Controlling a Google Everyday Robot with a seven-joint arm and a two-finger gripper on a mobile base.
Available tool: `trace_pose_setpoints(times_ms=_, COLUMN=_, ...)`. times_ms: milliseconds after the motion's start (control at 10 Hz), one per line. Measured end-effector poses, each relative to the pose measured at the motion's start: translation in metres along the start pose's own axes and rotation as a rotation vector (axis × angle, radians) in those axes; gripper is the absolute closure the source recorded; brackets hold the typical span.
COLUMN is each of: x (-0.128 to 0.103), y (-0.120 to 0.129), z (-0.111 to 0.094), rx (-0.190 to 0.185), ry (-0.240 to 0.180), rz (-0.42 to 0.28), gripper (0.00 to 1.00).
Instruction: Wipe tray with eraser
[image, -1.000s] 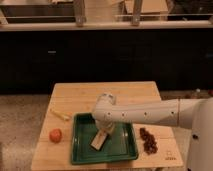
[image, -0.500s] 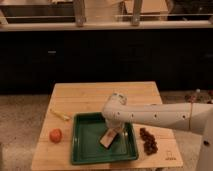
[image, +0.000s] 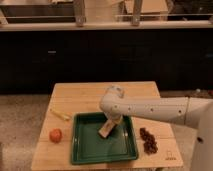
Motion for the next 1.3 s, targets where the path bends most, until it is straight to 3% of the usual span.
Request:
trace_pose_setpoints(times_ms=300, x=-0.027, y=-0.028, z=0.011, rx=0.004, ry=-0.044, rz=-0.076, gripper=1.00)
trace_pose_setpoints(times_ms=600, x=-0.055, y=-0.033, z=0.010, rx=0.016, ry=-0.084, rz=-0.150, gripper=1.00)
trace_pose_setpoints(times_ms=800, x=-0.083, y=-0.022, z=0.005, rx=0.021, ry=-0.124, rz=-0.198, gripper=1.00)
trace_pose_setpoints(times_ms=1000, x=-0.096, y=-0.007, z=0.010, rx=0.003, ry=-0.156, rz=-0.206, gripper=1.00)
trace_pose_setpoints(times_ms=1300, x=-0.085, y=0.026, z=0.027, rx=-0.062, ry=-0.177, rz=-0.161, gripper=1.00)
